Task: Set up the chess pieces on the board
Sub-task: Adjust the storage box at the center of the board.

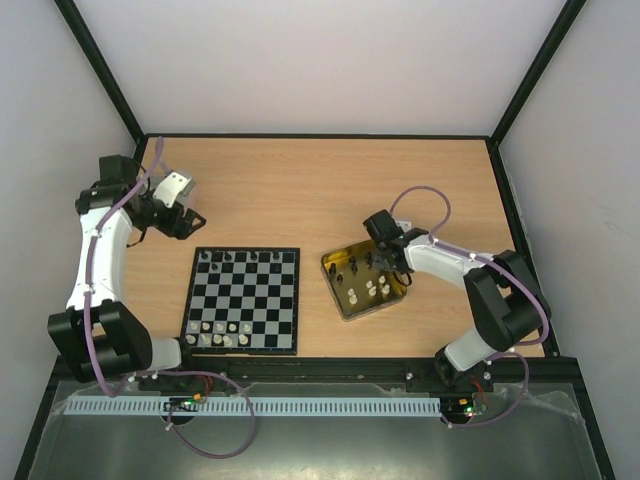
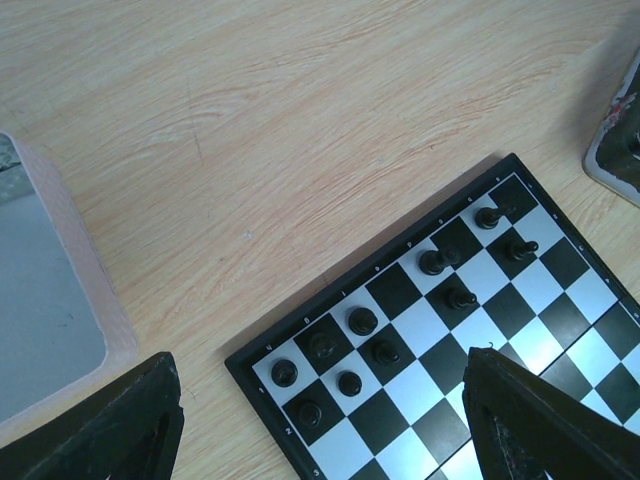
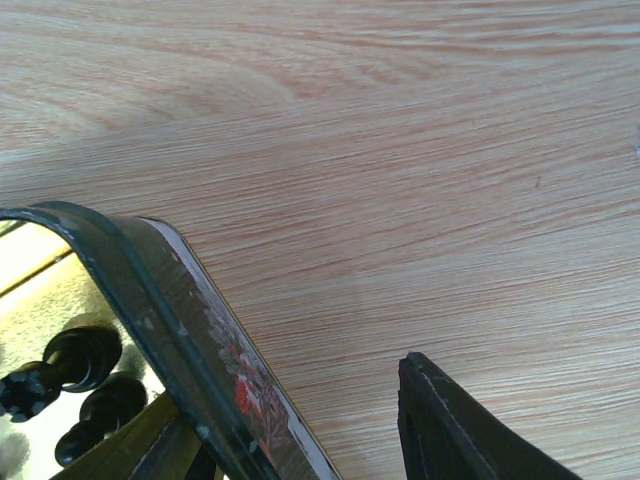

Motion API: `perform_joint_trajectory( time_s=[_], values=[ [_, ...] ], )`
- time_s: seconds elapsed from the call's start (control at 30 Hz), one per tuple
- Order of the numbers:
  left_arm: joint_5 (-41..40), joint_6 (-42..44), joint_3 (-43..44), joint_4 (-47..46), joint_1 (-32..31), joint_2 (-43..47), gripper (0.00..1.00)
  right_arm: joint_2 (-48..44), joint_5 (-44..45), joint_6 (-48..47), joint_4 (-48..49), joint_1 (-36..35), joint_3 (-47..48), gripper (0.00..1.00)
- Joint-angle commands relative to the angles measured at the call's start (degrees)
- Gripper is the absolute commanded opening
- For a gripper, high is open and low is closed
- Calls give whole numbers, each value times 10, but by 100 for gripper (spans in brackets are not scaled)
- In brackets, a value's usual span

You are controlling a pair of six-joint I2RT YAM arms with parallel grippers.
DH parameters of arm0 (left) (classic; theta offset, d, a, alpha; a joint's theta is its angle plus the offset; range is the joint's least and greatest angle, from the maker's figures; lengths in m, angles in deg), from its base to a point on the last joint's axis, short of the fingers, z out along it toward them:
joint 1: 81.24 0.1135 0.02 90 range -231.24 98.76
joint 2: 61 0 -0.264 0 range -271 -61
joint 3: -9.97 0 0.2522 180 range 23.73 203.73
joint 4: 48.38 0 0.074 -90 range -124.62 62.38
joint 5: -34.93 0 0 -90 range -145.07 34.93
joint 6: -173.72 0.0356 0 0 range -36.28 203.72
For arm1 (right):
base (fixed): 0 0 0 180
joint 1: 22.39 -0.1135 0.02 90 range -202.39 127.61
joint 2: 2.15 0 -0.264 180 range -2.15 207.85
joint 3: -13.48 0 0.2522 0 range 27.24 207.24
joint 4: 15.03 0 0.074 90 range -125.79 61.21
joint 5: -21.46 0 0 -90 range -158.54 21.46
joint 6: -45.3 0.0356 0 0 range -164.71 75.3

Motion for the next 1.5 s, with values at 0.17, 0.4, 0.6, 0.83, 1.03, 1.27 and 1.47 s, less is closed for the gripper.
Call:
perform_joint_trajectory(
  time_s=[0.17,0.4,0.6,0.83,1.03,1.27,1.47],
  values=[
    [11,-8,-26,-6,-3,22,78,-30,23,23,-2,10,-22,45],
    [8,-10,-37,-10,-2,31,78,-62,34,33,-11,14,-42,44],
    [2,-13,-38,-10,-2,35,78,-79,31,39,-12,15,-59,44],
    [-13,-12,-45,-13,-1,46,78,-95,36,53,-19,16,-67,43],
    [-17,-15,-53,-18,1,53,78,-96,34,66,-18,20,-74,43],
    [-13,-22,-60,-20,3,57,78,-106,6,82,-12,21,-80,38],
    [-9,-23,-67,-21,4,62,78,-136,-5,98,-17,21,-101,35]
  ],
)
